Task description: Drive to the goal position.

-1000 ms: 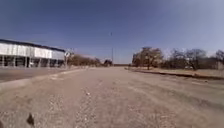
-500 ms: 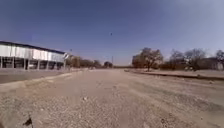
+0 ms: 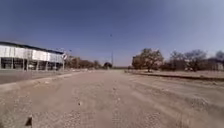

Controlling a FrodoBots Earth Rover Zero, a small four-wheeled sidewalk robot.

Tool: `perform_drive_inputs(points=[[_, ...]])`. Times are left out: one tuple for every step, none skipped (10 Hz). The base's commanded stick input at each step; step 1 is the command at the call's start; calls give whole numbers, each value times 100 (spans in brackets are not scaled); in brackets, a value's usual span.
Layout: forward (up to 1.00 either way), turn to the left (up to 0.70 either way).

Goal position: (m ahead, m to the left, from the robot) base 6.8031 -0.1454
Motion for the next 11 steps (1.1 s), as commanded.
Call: perform_drive_inputs(points=[[50,0],[50,0],[50,0],[50,0],[50,0],[50,0],[50,0],[50,0],[50,9],[50,34],[50,50]])
